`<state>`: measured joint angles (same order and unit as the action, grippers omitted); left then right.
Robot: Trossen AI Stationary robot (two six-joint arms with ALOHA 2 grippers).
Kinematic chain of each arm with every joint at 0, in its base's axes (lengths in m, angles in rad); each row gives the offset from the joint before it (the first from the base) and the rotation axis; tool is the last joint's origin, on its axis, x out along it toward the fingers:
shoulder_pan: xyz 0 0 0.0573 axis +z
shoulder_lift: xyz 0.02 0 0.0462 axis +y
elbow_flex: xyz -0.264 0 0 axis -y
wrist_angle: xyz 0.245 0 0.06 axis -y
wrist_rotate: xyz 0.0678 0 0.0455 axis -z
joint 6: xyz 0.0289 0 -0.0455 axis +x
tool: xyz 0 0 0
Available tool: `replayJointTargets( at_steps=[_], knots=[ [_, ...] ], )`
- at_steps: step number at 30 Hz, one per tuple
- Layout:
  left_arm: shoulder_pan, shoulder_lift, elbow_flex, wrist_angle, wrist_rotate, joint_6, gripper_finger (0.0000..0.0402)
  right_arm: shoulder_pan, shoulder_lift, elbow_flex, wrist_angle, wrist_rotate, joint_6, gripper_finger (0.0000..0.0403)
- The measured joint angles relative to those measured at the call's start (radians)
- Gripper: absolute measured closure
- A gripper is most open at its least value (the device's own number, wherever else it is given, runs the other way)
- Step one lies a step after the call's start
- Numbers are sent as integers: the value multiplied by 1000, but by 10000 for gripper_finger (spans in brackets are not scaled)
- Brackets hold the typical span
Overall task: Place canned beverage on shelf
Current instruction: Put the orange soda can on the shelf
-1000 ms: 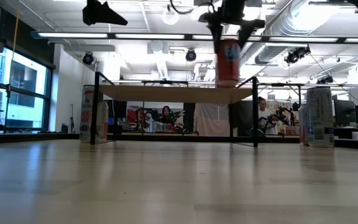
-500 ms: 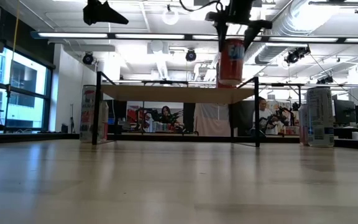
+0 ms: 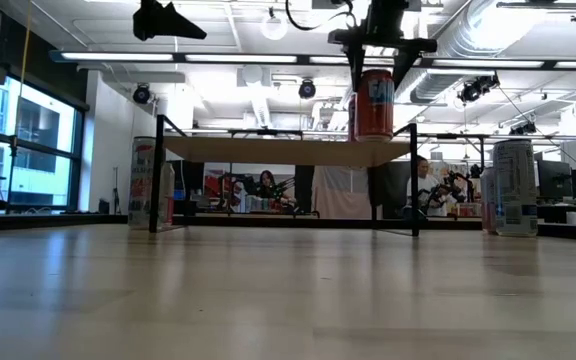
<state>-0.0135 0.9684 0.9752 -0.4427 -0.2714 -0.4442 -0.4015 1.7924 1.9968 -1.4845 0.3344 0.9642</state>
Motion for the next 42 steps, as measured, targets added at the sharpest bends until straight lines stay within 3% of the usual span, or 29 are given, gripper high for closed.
replayJointTargets(
  at_steps=[10, 31, 42],
  knots=[
    [0, 0, 0, 0, 0, -1, 25, -2, 0, 0, 0, -50, 23, 94],
    [0, 0, 0, 0, 0, -1, 25, -4, 0, 1, 29, -53, 21, 93],
    [0, 0, 0, 0, 0, -1, 25, -12, 0, 1, 56, -53, -100, 93]
  ],
)
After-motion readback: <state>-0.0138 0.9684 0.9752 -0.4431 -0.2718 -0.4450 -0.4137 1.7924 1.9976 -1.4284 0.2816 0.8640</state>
